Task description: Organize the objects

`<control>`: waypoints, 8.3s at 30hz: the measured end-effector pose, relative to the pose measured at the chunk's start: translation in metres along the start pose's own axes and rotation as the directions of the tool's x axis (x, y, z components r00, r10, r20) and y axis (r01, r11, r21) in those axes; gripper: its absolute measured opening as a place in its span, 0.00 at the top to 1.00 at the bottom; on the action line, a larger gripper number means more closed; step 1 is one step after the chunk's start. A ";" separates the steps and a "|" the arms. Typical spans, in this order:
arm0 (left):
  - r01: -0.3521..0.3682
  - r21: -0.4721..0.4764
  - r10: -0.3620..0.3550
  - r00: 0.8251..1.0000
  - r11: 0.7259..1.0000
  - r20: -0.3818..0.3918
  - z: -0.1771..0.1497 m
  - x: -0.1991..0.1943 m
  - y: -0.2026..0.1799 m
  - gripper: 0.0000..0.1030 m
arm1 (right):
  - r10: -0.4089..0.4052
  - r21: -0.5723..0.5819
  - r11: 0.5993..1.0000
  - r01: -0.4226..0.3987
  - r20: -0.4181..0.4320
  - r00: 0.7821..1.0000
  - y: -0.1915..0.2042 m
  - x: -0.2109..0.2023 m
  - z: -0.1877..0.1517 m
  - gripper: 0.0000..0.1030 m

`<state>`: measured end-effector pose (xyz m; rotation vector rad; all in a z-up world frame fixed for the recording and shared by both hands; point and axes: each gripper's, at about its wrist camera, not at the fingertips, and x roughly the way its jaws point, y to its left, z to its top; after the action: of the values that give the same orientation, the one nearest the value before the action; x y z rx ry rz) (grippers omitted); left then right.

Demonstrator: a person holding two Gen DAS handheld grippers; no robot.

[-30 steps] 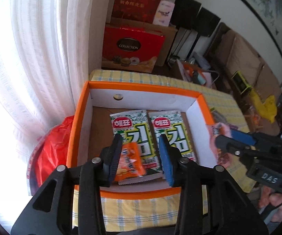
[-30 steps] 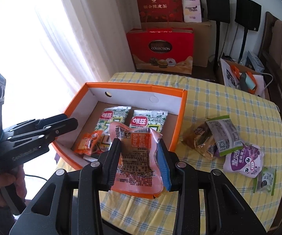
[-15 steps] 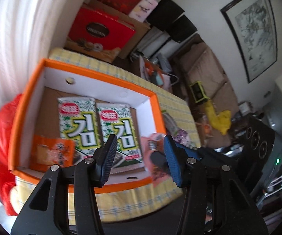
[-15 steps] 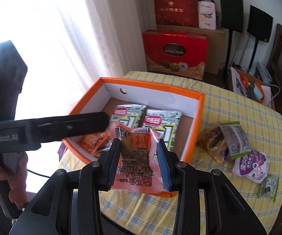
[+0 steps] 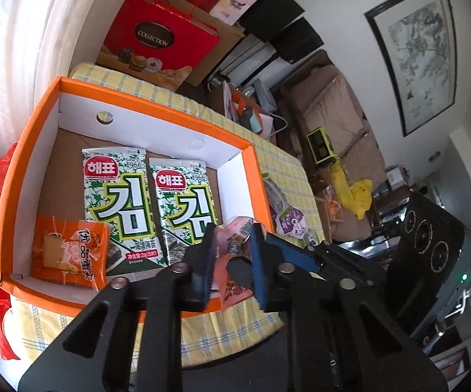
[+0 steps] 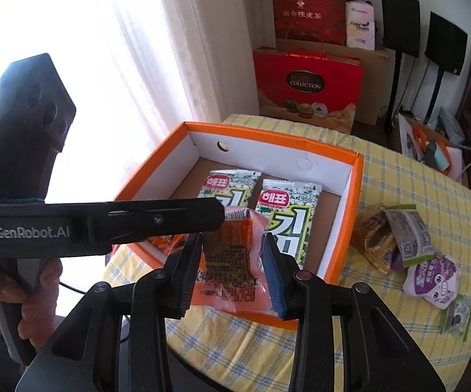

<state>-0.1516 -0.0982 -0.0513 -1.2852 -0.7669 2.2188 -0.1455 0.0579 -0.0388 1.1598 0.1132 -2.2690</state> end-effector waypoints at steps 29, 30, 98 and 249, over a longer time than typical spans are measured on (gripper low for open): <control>-0.554 0.260 0.488 0.828 0.791 0.277 0.006 -0.010 -0.014 0.94 | -0.004 0.039 0.999 0.004 0.001 1.000 -0.021 -0.006 -0.004 0.43; -0.580 0.275 0.510 0.811 0.767 0.286 0.004 -0.005 -0.014 0.94 | -0.004 0.037 0.999 0.004 0.001 1.000 -0.021 -0.007 -0.004 0.43; -0.249 0.351 0.250 0.967 0.903 0.043 -0.014 0.091 -0.152 0.00 | -0.355 0.463 0.811 0.359 -0.099 0.930 -0.255 -0.112 -0.121 0.09; -0.144 -0.063 0.144 0.990 0.988 0.004 -0.007 0.042 0.007 0.71 | 0.089 0.088 0.992 -0.089 0.011 0.996 -0.008 0.024 -0.008 0.59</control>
<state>-0.1654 -0.0756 -0.0854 -1.4029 -0.7744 2.3311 -0.1551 0.0558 -0.0635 1.1778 -0.0422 -2.2189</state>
